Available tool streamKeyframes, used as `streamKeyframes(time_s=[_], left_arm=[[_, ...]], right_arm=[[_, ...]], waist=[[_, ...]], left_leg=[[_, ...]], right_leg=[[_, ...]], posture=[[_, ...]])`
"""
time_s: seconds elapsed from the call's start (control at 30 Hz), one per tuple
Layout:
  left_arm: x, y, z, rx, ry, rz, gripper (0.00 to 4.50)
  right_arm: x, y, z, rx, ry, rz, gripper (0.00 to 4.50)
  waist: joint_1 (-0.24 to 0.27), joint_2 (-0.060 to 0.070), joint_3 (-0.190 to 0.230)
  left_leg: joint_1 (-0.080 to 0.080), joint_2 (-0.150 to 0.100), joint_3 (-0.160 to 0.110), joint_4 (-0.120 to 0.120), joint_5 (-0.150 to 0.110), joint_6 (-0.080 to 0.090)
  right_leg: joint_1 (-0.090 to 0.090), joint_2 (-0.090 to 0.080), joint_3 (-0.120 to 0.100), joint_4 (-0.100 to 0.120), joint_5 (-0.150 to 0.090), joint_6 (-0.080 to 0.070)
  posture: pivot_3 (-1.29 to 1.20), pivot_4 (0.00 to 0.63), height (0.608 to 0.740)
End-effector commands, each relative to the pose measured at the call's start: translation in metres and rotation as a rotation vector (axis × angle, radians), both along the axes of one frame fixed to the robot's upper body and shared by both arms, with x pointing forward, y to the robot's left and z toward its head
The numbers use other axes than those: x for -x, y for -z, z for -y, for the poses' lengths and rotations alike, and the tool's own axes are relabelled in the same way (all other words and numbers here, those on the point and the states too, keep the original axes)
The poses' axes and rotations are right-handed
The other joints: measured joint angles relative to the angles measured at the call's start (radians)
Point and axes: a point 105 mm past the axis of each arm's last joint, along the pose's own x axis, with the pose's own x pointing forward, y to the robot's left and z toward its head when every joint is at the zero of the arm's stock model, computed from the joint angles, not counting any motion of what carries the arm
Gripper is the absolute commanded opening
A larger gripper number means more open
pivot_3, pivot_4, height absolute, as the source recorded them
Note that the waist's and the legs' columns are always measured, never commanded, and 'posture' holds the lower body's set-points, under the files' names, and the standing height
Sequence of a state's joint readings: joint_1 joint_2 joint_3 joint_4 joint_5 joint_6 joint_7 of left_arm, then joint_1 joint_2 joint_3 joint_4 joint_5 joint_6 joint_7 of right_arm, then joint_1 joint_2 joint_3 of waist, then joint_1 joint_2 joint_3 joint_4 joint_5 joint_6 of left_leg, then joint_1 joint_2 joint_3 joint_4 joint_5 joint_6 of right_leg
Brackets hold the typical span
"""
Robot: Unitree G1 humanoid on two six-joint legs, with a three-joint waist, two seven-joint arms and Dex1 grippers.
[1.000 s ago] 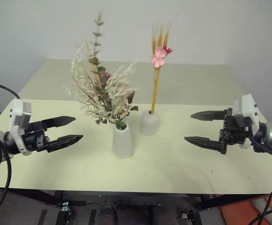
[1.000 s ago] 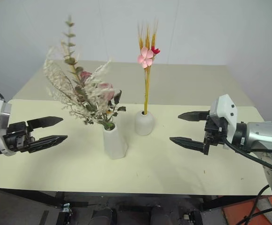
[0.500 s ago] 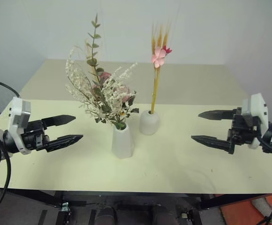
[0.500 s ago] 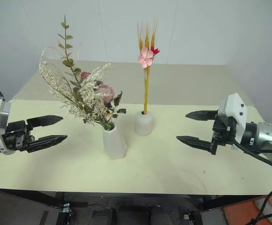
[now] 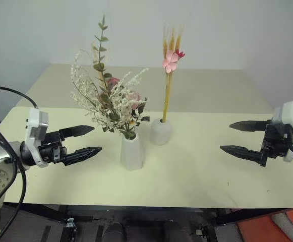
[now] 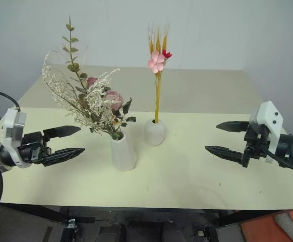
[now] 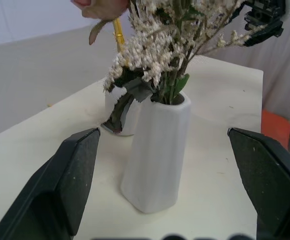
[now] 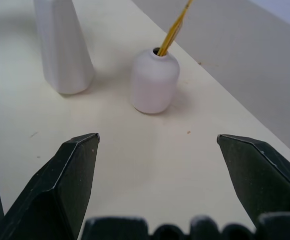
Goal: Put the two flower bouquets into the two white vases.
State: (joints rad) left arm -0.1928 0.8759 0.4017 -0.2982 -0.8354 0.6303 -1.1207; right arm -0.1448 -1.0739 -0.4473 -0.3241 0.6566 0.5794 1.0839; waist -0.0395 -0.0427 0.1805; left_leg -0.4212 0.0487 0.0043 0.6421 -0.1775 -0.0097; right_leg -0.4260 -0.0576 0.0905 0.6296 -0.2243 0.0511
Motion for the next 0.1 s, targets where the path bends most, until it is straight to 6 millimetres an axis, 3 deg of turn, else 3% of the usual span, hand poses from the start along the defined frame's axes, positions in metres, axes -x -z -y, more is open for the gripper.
streamKeyframes(time_s=[0.03,0.1], left_arm=[[0.0012,-0.0139,0.0104,-0.018,0.045,0.063,4.45],[0.0001,-0.0153,0.01,-0.024,0.05,0.062,4.45]], right_arm=[[0.0018,-0.0162,0.0095,0.014,0.041,0.076,4.5],[0.0031,-0.0162,0.0088,0.014,0.047,0.081,4.5]], waist=[[0.0,0.0,0.0],[0.0,0.0,0.0]], left_leg=[[0.001,0.0,0.0,0.0,0.0,0.0],[0.001,0.0,0.0,0.0,0.0,0.0]], right_leg=[[0.001,0.0,0.0,0.0,0.0,0.0],[0.001,0.0,0.0,0.0,0.0,0.0]], posture=[[0.0,0.15,0.74],[0.0,0.15,0.74]])
